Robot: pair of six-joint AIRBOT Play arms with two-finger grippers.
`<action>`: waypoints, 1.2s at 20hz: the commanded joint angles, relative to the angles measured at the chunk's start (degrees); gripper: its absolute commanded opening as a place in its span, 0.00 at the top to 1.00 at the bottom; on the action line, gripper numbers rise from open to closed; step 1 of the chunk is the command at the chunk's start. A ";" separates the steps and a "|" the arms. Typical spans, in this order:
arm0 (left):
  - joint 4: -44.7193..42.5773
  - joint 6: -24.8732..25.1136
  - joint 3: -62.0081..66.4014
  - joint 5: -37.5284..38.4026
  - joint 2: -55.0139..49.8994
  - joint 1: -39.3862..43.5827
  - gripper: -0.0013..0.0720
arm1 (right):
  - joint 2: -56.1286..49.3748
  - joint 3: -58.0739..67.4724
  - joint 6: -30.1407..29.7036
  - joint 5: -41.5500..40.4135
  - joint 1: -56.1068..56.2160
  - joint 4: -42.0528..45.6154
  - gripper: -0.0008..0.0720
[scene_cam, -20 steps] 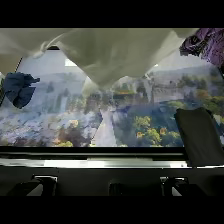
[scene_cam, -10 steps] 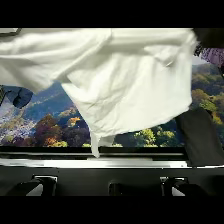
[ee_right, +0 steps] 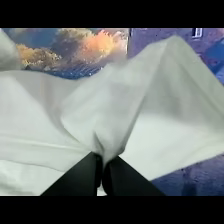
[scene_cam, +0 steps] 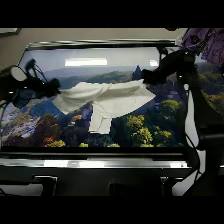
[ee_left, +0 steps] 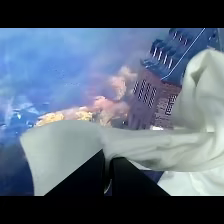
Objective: Fold the clothes and pants, and hang the long-sleeved shirts on hangers.
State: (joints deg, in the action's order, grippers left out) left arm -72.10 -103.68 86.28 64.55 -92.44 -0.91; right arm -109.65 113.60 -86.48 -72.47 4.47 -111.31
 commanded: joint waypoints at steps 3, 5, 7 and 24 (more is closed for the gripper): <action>14.95 9.44 -0.50 -4.46 -8.04 -0.33 0.88 | -5.31 -0.02 0.74 2.05 0.09 -5.01 0.94; 14.91 9.44 1.27 -2.03 -5.77 -2.29 0.48 | -3.89 -0.04 0.52 1.33 0.09 -4.96 0.94; 14.86 9.44 1.92 -0.48 -0.81 -5.53 0.35 | -1.92 -0.04 0.48 0.87 0.09 -4.57 0.94; 27.47 19.30 -39.58 -18.40 14.45 8.72 0.22 | 3.69 -0.04 0.17 -4.68 0.09 -3.54 0.94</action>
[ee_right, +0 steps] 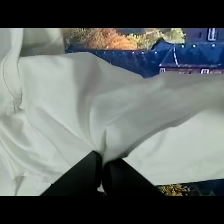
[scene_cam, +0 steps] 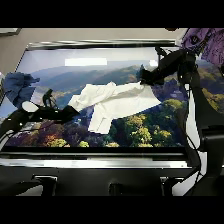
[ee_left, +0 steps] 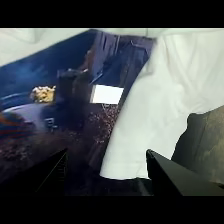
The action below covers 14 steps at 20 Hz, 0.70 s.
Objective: Fold the clothes and pants, and hang the long-sleeved shirts on hangers.
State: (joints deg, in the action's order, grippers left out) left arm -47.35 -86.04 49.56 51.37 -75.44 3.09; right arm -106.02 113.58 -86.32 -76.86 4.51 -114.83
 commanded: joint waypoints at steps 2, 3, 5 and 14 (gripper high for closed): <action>3.87 1.68 -2.86 -6.25 -5.38 6.71 0.22 | 0.07 -0.02 0.00 -0.26 0.04 0.00 0.94; 4.70 1.68 -2.86 -6.29 -6.62 7.28 0.22 | 0.07 -0.02 0.02 -0.24 0.04 0.00 0.94; 7.15 2.97 -2.86 -6.56 -8.50 8.41 0.26 | 0.07 -0.02 0.02 -0.15 0.04 0.00 0.94; 17.94 8.26 -0.11 -4.63 -10.60 9.40 0.96 | 1.44 0.37 0.42 0.11 0.00 0.35 0.94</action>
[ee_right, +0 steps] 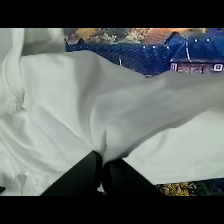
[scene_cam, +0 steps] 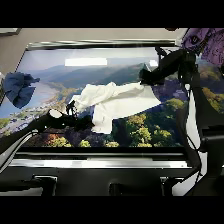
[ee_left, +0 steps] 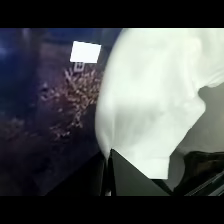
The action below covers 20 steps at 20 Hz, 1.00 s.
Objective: Fold the clothes and pants, and hang the long-sleeved shirts on hangers.
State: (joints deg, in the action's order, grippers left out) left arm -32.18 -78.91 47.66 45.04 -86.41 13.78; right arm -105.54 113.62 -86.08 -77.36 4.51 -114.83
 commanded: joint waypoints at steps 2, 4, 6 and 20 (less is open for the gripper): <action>1.70 0.92 7.89 4.07 3.34 -6.32 0.96 | 3.65 1.81 2.89 4.13 -0.02 4.74 0.94; -3.72 -2.34 18.03 7.15 6.64 -11.69 0.96 | 8.02 3.58 6.58 9.97 -0.02 9.33 0.94; -10.60 -6.34 31.15 11.26 9.51 -16.33 0.96 | 13.75 3.96 8.63 15.63 -0.02 13.00 0.94; -45.13 -20.92 66.01 24.61 37.83 -23.10 0.96 | 55.71 3.96 13.81 9.38 -0.02 29.99 0.94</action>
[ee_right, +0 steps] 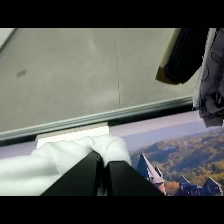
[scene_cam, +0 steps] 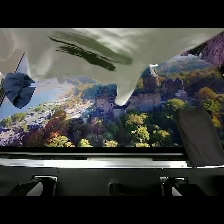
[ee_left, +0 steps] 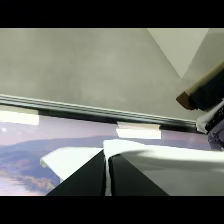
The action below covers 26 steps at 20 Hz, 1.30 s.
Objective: Fold the clothes and pants, and hang the long-sleeved shirts on hangers.
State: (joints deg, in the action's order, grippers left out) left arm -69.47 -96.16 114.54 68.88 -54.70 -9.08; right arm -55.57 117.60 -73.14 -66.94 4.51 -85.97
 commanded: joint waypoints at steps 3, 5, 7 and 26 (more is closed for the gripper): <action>-12.63 -5.51 -1.01 0.39 7.08 -0.24 0.96 | 3.67 -0.02 1.46 -0.50 -0.02 1.16 0.94; -12.13 -6.08 -2.12 0.79 4.74 -0.13 0.96 | -1.22 -0.02 1.46 -0.52 -0.02 0.35 0.94; -9.42 -5.88 -4.74 2.19 0.55 -0.11 0.96 | -8.83 -0.04 1.44 -0.57 0.00 -2.56 0.94; -6.40 -6.82 -22.56 -1.79 -42.27 8.35 0.32 | -59.25 -0.13 3.43 2.19 0.04 -23.28 0.94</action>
State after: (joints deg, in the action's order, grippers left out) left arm -75.88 -102.50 91.66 64.86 -98.41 -0.36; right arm -115.22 117.43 -68.14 -65.23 4.54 -108.49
